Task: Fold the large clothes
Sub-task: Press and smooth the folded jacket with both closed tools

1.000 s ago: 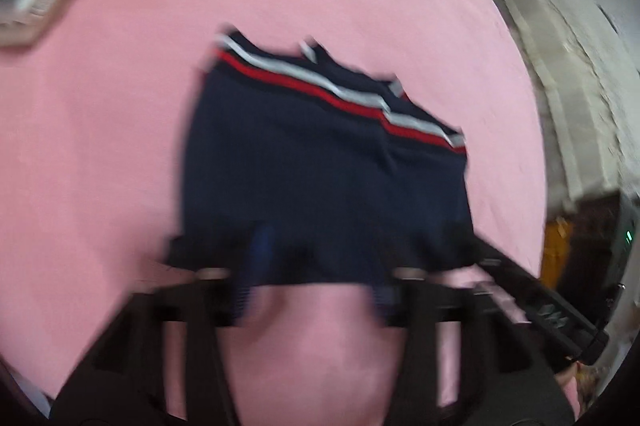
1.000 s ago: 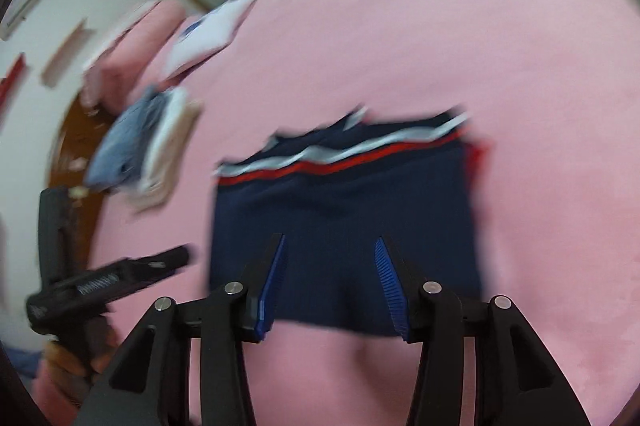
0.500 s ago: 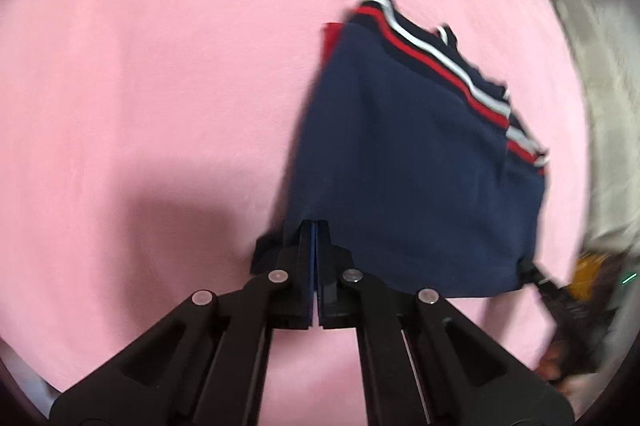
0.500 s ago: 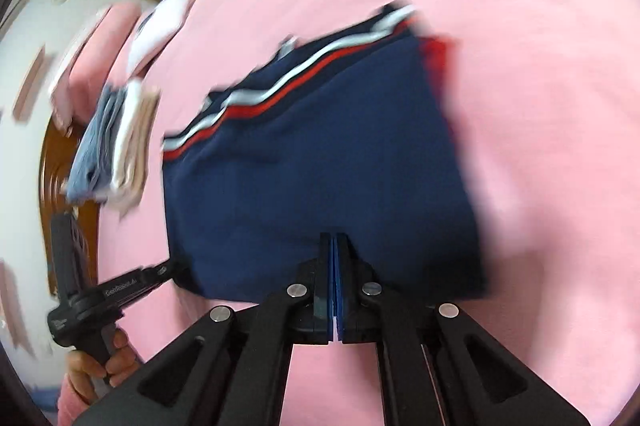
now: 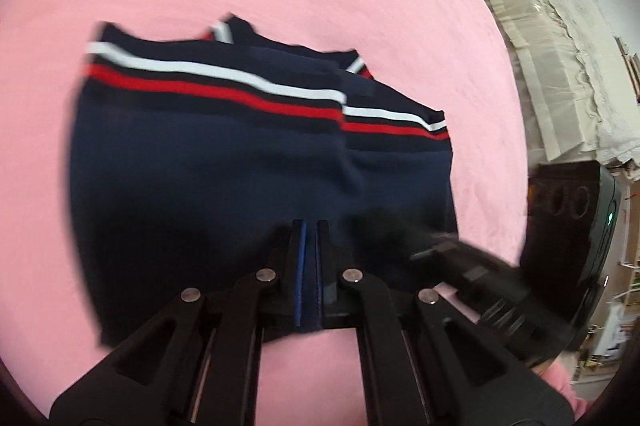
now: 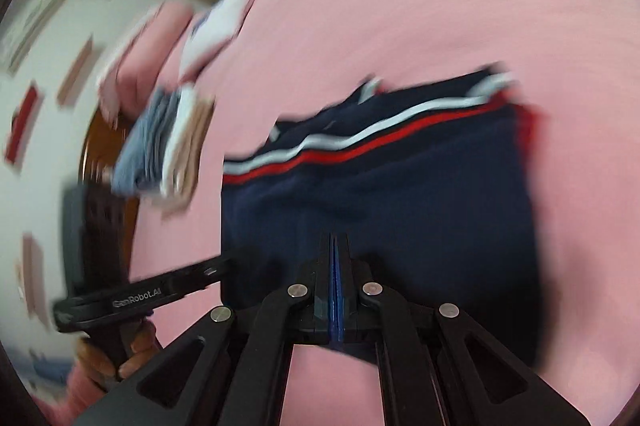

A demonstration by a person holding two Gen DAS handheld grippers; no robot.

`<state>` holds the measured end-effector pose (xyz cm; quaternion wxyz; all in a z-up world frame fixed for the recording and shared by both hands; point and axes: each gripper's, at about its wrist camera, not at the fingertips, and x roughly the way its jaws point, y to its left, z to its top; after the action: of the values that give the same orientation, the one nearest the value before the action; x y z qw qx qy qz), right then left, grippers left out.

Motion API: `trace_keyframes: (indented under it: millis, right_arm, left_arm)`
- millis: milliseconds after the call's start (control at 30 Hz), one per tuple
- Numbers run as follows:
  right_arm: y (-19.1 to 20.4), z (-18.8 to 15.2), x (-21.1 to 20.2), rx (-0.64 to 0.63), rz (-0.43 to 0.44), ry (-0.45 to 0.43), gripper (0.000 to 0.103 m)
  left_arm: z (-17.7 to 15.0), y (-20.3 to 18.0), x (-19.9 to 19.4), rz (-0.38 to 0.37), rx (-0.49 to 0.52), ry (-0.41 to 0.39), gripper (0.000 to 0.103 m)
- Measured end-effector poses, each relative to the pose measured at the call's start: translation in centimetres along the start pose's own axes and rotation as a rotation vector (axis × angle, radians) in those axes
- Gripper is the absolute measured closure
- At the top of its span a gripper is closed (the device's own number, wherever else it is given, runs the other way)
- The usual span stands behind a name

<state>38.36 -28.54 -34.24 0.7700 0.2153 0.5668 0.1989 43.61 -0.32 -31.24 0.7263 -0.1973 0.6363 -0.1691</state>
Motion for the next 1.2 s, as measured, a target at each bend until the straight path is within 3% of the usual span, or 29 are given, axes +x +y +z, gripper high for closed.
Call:
trace_keyframes:
  millis: [100, 167, 233, 367, 433, 500, 600, 767, 900, 1000, 1100, 1167, 1200]
  right_arm:
    - [1.1, 0.7, 4.3, -0.003, -0.031, 0.028, 0.102]
    - [0.6, 1.5, 5.3, 0.014, -0.037, 0.023, 0.102]
    - [-0.1, 2.3, 5.0, 0.05, -0.023, 0.002, 0.102]
    - [-0.6, 3.4, 5.2, 0.022, -0.043, -0.021, 0.102]
    - [-1.0, 3.4, 4.4, -0.002, -0.07, -0.046, 0.102]
    - [-2.5, 3.9, 3.2, 0.018, -0.162, -0.097, 0.102]
    - [-5.6, 4.3, 1.5, 0.103, -0.178, -0.143, 0.103]
    - [-7.4, 3.4, -2.6, 0.097, -0.285, -0.207, 0.103]
    - [-6.2, 1.0, -5.7, 0.048, -0.384, -0.184, 0.103]
    - [-3.7, -1.8, -5.5, 0.021, -0.44, -0.171, 0.1]
    - [-1.9, -5.5, -6.9, 0.051, -0.451, -0.159, 0.082]
    - [-0.7, -7.7, -7.5, 0.076, -0.437, -0.159, 0.065]
    - [-0.1, -8.6, -7.8, 0.08, -0.439, -0.154, 0.064]
  left_arm:
    - [1.8, 0.2, 2.1, 0.049, -0.015, 0.004, 0.103]
    - [2.9, 0.6, 2.6, 0.028, -0.04, -0.018, 0.103]
    - [3.8, 1.0, 2.5, 0.011, -0.06, -0.048, 0.103]
    - [5.2, 2.0, 1.1, 0.062, -0.062, -0.154, 0.103]
    - [5.7, 3.1, 0.5, 0.067, -0.08, -0.168, 0.103]
    - [5.8, 4.2, -0.1, 0.074, -0.084, -0.172, 0.103]
    - [5.4, 5.7, -1.8, 0.164, -0.079, -0.205, 0.103]
    - [3.4, 8.3, -5.1, 0.248, -0.087, -0.265, 0.103]
    - [0.1, 8.4, -6.7, 0.355, -0.068, -0.282, 0.103]
    - [-3.2, 8.0, -7.1, 0.399, -0.09, -0.25, 0.103]
    - [-6.8, 7.4, -7.8, 0.399, -0.091, -0.239, 0.103]
    - [-8.8, 6.7, -8.0, 0.418, -0.094, -0.221, 0.103]
    - [-9.4, 6.4, -8.0, 0.425, -0.098, -0.211, 0.103]
